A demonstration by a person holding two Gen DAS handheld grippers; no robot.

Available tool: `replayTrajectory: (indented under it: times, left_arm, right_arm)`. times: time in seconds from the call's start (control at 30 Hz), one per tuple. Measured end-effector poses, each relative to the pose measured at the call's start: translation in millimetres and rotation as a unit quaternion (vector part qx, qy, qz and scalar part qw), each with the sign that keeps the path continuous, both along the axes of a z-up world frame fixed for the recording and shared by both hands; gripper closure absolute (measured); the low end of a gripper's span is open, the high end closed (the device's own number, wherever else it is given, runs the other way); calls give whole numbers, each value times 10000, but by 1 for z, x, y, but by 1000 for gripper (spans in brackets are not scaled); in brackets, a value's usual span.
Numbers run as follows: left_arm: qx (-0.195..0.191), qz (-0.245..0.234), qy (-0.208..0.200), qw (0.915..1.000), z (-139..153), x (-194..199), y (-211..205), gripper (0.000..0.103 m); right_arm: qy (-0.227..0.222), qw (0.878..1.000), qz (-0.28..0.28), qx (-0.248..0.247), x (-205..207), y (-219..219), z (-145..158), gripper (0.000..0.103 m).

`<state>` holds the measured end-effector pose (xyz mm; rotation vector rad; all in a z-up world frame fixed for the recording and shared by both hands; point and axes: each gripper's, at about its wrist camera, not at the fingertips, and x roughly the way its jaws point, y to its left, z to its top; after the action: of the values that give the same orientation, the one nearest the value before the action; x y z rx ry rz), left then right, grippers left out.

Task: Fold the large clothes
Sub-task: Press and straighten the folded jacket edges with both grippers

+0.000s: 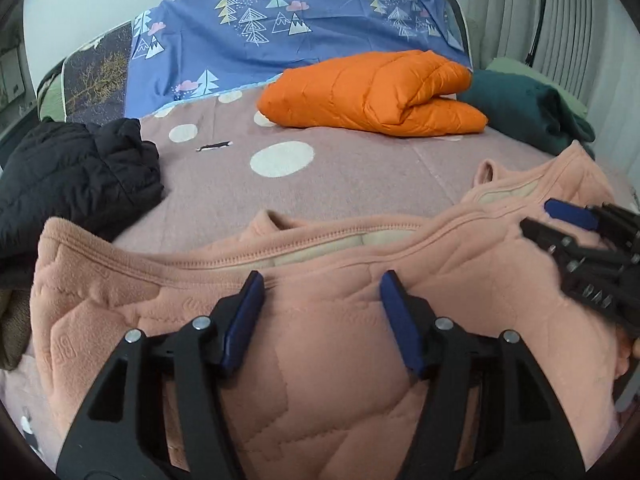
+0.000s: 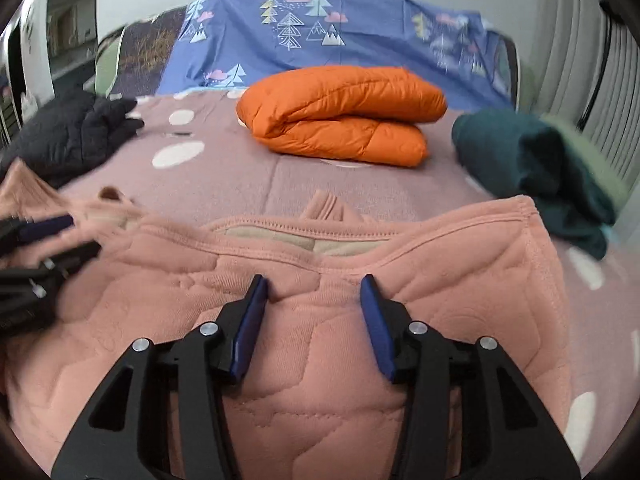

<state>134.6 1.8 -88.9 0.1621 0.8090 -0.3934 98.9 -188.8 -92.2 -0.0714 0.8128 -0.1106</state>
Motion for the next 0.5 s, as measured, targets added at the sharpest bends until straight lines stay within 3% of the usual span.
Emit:
replayTrajectory:
  times: [0.17,0.23,0.33,0.43,0.5]
  left_arm:
    - [-475,121,-124,9987,30,-14,15,41]
    - [-609,125,-346,9975,49,-24,28,41]
    - [-670,281,-563,9958,62,-29,44,41]
    - [-344,618,-308,9970,42,-13,51,41]
    - [154,760,-18,9970,9,5,48,38]
  right_arm:
    - [-158,9971,-192,716,-20,-8,29,55]
    - [-298,9939,18,1058,-26,1,42,55]
    - [-568,9919,387,1064,-26,25,56,55]
    - [-430,9923,405,1091,-12,39,39,55]
    - [197,9941,265,1038,12,40,-9,55]
